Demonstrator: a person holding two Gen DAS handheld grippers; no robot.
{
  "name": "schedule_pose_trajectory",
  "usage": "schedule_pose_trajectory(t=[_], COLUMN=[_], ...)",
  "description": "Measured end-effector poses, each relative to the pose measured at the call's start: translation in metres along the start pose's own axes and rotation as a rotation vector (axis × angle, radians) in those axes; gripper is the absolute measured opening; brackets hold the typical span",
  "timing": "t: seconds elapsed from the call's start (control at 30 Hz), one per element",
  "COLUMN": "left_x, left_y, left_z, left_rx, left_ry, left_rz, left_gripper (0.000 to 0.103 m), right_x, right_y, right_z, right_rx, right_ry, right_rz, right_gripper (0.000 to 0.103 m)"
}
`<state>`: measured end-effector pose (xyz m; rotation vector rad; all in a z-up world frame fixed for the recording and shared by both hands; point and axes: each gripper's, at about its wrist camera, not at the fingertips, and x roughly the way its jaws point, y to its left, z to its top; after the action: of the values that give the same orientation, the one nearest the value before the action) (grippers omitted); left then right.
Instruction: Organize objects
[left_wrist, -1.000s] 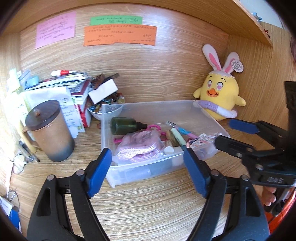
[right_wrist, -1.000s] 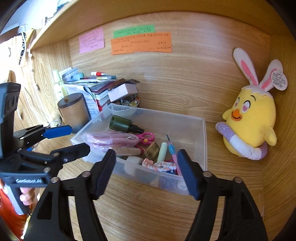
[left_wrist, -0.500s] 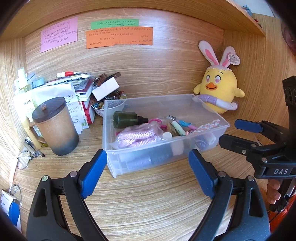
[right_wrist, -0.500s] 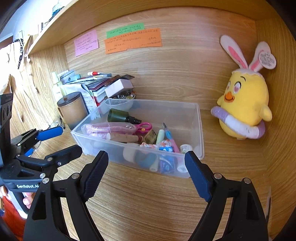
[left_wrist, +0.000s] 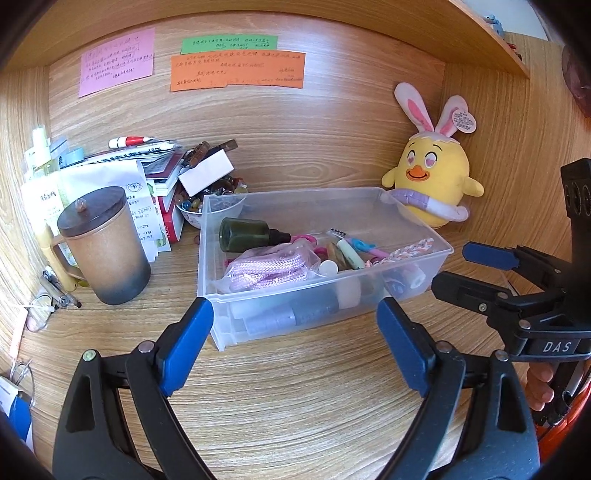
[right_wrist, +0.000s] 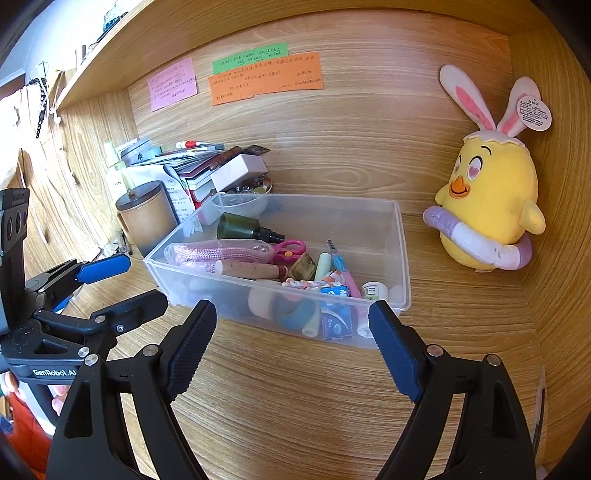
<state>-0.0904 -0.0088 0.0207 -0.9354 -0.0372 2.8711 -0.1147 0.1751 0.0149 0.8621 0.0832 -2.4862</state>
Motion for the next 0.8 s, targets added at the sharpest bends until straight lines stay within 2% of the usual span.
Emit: schedule_pose_trajectory(t=[0.8], left_x=[-0.0051], left_y=[0.0026], left_z=[-0.0002], left_rx=[-0.020], left_ry=[-0.032], left_rz=[-0.006], left_gripper=[0.091], right_x=[0.0004], right_y=[0.0045], right_z=[0.0013], right_rx=[-0.005], right_ry=[-0.007], right_rz=[0.014], right_gripper=[0.083])
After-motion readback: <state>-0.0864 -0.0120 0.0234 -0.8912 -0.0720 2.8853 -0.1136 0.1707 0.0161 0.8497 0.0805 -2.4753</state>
